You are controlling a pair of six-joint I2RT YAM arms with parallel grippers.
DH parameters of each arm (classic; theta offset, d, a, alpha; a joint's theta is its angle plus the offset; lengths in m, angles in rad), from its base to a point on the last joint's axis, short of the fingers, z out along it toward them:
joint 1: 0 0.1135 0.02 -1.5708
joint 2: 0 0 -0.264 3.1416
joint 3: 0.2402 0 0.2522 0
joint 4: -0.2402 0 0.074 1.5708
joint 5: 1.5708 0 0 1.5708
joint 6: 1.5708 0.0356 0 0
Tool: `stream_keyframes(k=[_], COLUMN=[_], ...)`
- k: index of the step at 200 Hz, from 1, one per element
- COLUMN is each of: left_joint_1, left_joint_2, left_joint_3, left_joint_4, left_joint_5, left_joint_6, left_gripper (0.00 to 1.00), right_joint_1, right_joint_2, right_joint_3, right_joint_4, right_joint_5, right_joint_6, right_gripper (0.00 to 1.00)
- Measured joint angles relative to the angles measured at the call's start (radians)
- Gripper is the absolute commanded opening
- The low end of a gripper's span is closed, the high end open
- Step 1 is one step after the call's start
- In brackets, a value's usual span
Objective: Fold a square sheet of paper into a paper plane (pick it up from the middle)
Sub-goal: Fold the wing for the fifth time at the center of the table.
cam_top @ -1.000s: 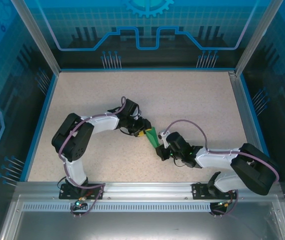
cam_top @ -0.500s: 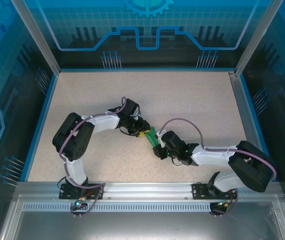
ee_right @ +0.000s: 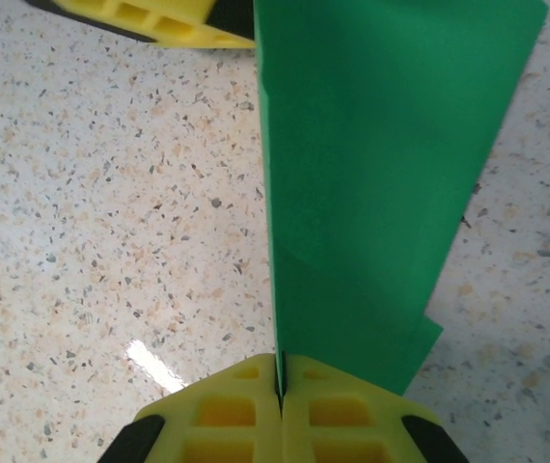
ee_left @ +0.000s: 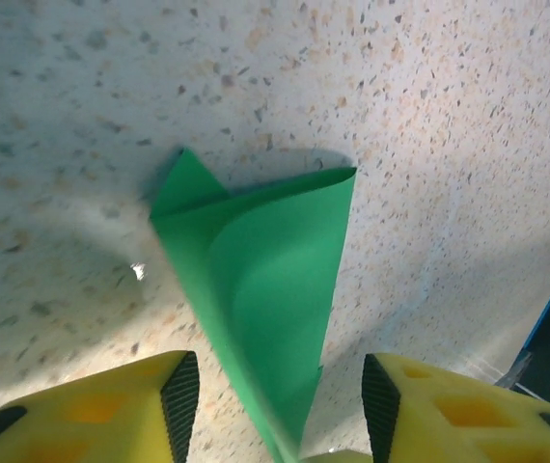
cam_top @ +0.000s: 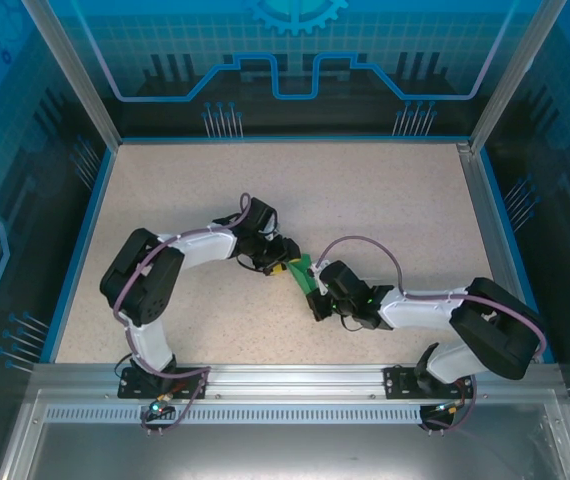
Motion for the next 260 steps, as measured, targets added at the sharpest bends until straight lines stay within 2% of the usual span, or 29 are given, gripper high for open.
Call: stream_keyframes(k=[50, 77, 144, 215, 260], left_joint_1=[0.000, 0.000, 0.000, 0.000, -0.007], left_joint_2=[-0.141, -0.161, -0.161, -0.161, -0.144], left_joint_3=[-0.069, -0.095, -0.132, -0.145, -0.145], left_joint_4=[-0.004, 0.004, 0.053, 0.085, 0.116], left_joint_5=[-0.089, -0.098, -0.083, -0.045, 0.000], left_joint_6=[0.002, 0.001, -0.003, -0.002, 0.002], left_gripper=[0.59, 0.54, 0.47, 0.46, 0.40], right_joint_1=[-0.092, -0.134, -0.198, -0.263, -0.296], right_joint_2=[0.014, 0.034, 0.130, 0.146, 0.177], right_joint_3=[-0.016, -0.026, -0.026, -0.028, -0.028], right_joint_4=[0.093, 0.138, 0.194, 0.240, 0.246], right_joint_5=[-0.150, -0.230, -0.376, -0.462, -0.518], right_joint_6=[0.089, 0.130, 0.243, 0.339, 0.373], right_gripper=[0.02, 0.04, 0.05, 0.07, 0.08])
